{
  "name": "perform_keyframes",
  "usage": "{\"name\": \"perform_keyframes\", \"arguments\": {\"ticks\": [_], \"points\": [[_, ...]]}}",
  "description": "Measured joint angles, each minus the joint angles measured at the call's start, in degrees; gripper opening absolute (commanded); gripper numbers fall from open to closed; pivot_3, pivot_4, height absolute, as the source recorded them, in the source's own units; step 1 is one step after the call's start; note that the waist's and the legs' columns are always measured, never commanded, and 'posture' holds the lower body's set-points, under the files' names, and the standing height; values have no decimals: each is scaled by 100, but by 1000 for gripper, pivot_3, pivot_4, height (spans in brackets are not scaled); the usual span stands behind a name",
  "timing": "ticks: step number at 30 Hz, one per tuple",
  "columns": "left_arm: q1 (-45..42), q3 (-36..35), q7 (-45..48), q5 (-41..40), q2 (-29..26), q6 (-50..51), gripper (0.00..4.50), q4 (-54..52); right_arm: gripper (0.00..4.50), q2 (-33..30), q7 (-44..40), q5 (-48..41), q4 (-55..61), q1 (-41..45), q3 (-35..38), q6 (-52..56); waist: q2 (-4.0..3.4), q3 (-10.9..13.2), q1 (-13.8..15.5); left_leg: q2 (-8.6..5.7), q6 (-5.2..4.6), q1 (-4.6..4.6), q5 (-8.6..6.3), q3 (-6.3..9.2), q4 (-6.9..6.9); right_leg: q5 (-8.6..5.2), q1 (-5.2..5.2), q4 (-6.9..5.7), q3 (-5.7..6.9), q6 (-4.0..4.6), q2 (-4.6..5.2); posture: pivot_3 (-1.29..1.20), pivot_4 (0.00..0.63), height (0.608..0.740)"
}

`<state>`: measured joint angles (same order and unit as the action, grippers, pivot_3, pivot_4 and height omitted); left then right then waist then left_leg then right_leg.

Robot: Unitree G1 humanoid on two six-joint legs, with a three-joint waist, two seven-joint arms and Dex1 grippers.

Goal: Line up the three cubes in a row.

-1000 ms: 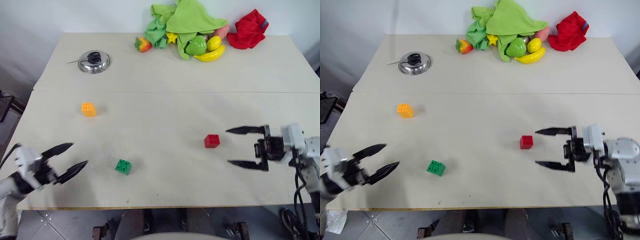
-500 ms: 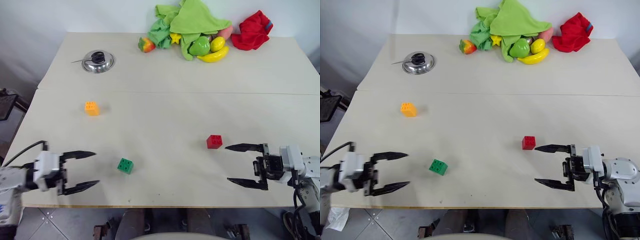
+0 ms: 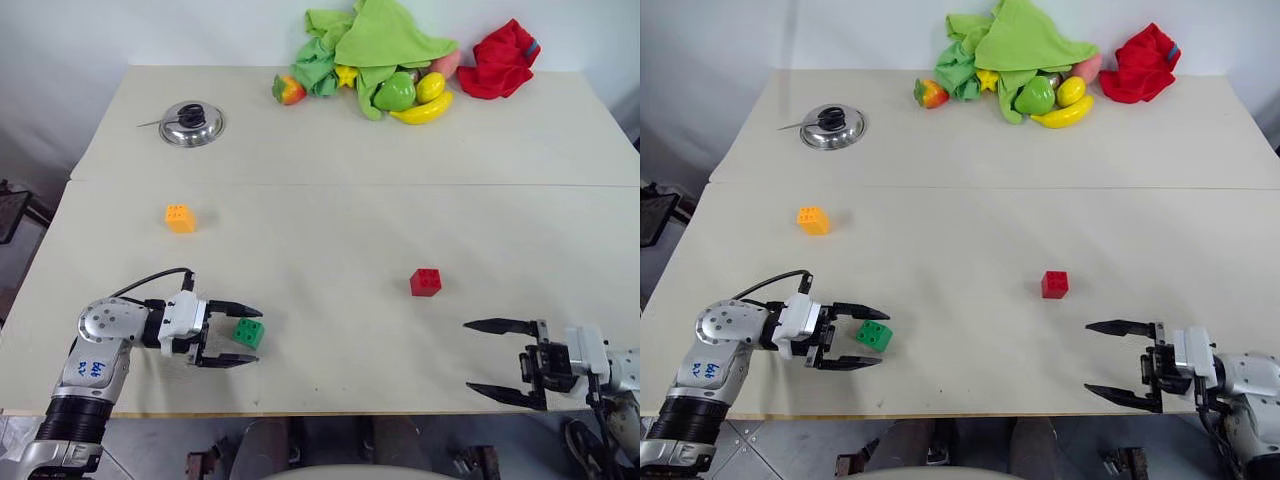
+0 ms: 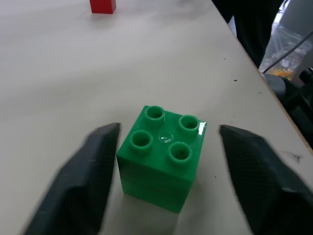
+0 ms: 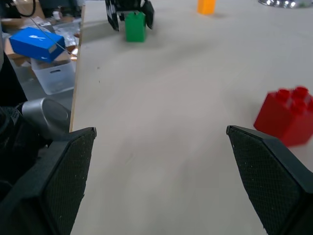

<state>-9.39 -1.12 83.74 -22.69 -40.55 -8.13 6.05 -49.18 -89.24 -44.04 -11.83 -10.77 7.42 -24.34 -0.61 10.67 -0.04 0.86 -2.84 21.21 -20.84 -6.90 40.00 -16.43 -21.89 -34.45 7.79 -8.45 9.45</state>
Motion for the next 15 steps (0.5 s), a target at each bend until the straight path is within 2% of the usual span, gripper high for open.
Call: {"name": "perform_keyframes", "arguments": {"ticks": [2, 3, 6, 11, 15], "points": [[-243, 23, 122, -9, -46, 69, 1664, 23, 4500, 41, -1, 2, -65, -118, 75, -121, 0, 0, 15, 0, -2, 0, 1, 4, 2, 0, 6, 2, 2, -1, 1, 0, 150, 740], [-359, 45, 169, -13, -55, 105, 1470, 39, 4500, 68, -1, 2, -87, -142, 98, -171, 0, 0, 15, -1, -2, -2, 1, 5, 3, 1, 8, 3, 1, -2, 1, 0, 150, 740], [-822, 197, 218, -61, -66, 489, 1483, 83, 4500, 116, -2, 6, -161, -286, 243, -272, 0, 0, 15, -2, -2, -3, 1, 6, 2, 1, 9, 3, 1, -2, 1, 0, 150, 740], [-2412, 426, 2, -423, 319, 1931, 1483, 103, 4500, 193, -3, 57, -213, -514, 664, -325, 4, 2, 90, -9, -9, -6, 5, 13, 10, 6, 26, 5, 2, -10, -1, 0, 150, 740], [-3461, 1127, -307, -48, 1193, 2372, 1483, 605, 4500, 266, -1, 133, -200, -593, 943, -325, 2, 1, 157, -20, -15, -4, 9, 11, 10, 12, 34, 22, 1, -22, -6, 0, 150, 740]]}}
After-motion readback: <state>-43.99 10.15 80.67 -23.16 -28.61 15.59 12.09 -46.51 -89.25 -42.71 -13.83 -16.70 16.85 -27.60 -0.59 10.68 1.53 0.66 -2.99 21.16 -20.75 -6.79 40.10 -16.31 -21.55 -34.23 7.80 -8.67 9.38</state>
